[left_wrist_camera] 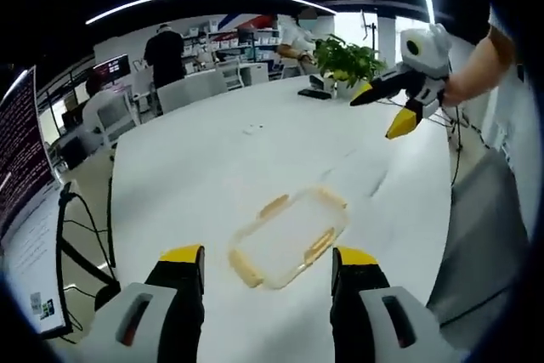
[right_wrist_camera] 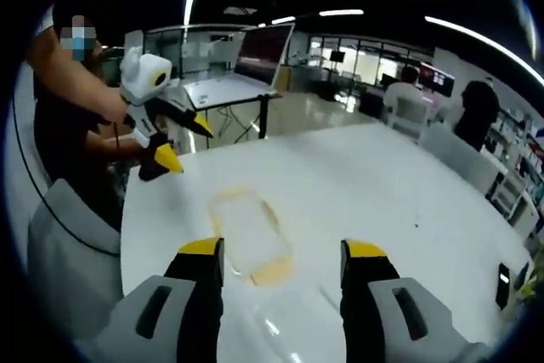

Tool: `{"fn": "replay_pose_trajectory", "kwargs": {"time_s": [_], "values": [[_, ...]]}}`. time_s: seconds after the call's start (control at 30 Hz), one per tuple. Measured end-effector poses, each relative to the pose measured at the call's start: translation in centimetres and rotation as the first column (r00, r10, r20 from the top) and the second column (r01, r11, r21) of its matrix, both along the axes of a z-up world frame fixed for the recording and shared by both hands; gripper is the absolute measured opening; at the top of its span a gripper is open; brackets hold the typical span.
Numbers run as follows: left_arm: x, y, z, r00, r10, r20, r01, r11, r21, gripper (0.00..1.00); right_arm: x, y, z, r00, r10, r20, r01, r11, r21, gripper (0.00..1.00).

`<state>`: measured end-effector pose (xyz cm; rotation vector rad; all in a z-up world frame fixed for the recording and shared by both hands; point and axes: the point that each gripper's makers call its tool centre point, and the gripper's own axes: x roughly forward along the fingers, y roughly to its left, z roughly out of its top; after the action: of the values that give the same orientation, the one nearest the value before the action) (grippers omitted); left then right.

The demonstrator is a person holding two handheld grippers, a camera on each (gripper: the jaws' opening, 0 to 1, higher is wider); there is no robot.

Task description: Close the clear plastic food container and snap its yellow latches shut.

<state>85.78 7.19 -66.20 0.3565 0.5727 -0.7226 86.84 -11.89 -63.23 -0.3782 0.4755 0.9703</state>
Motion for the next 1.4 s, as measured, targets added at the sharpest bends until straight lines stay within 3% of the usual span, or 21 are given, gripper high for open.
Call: {"fn": "replay_pose_trajectory", "kwargs": {"time_s": [0.17, 0.33, 0.43, 0.5, 0.57, 0.63, 0.7, 0.9, 0.97, 1.03, 1.13, 1.3, 1.4], "values": [[-0.1, -0.6, -0.2, 0.993, -0.118, 0.008, 0.117, 0.992, 0.052, 0.55, -0.1, 1.5, -0.4, 0.995, 0.095, -0.016, -0.095, 0.995, -0.008, 0.5], [0.3, -1.4, 0.0, 0.974, -0.225, 0.004, 0.224, 0.971, 0.084, 0.54, 0.5, 2.6, -1.3, 0.985, 0.169, -0.024, -0.17, 0.985, -0.042, 0.49], [0.7, -1.9, 0.2, 0.953, -0.303, 0.018, 0.299, 0.947, 0.118, 0.54, 0.7, 2.9, -2.0, 0.978, 0.208, -0.03, -0.209, 0.975, -0.075, 0.5], [0.8, -2.1, 0.1, 0.936, -0.351, -0.004, 0.349, 0.928, 0.128, 0.54, 0.9, 3.1, -2.6, 0.971, 0.234, -0.038, -0.237, 0.966, -0.099, 0.5], [1.1, -2.1, -0.3, 0.914, -0.406, -0.018, 0.403, 0.9, 0.166, 0.54, 1.0, 3.3, -3.1, 0.964, 0.263, -0.05, -0.267, 0.956, -0.122, 0.5], [1.3, -2.2, -0.6, 0.899, -0.436, -0.041, 0.436, 0.884, 0.168, 0.55, 1.3, 3.1, -3.9, 0.956, 0.289, -0.049, -0.293, 0.939, -0.182, 0.51], [1.6, -2.3, -0.9, 0.871, -0.488, -0.045, 0.487, 0.85, 0.2, 0.55, 1.1, 3.4, -4.6, 0.946, 0.312, -0.082, -0.322, 0.928, -0.188, 0.52], [2.3, -2.2, -2.4, 0.845, -0.527, -0.089, 0.533, 0.817, 0.221, 0.55, 1.4, 3.9, -5.9, 0.931, 0.346, -0.118, -0.364, 0.903, -0.228, 0.53], [2.5, -2.1, -3.0, 0.825, -0.555, -0.105, 0.562, 0.791, 0.242, 0.55, 1.5, 4.0, -6.3, 0.929, 0.345, -0.132, -0.367, 0.9, -0.234, 0.53], [2.6, -2.0, -3.6, 0.817, -0.563, -0.125, 0.575, 0.782, 0.239, 0.55, 1.6, 4.1, -6.8, 0.924, 0.357, -0.137, -0.381, 0.889, -0.252, 0.53], [2.7, -1.6, -4.8, 0.789, -0.59, -0.172, 0.615, 0.749, 0.248, 0.57, 1.8, 4.2, -7.6, 0.919, 0.363, -0.155, -0.393, 0.877, -0.277, 0.53], [3.1, -1.3, -6.1, 0.76, -0.614, -0.213, 0.65, 0.721, 0.241, 0.57, 1.9, 3.7, -9.5, 0.904, 0.367, -0.219, -0.424, 0.837, -0.346, 0.54], [3.6, -1.0, -6.9, 0.749, -0.618, -0.239, 0.662, 0.71, 0.239, 0.57, 2.0, 3.7, -10.3, 0.899, 0.369, -0.237, -0.434, 0.828, -0.355, 0.54]]}}
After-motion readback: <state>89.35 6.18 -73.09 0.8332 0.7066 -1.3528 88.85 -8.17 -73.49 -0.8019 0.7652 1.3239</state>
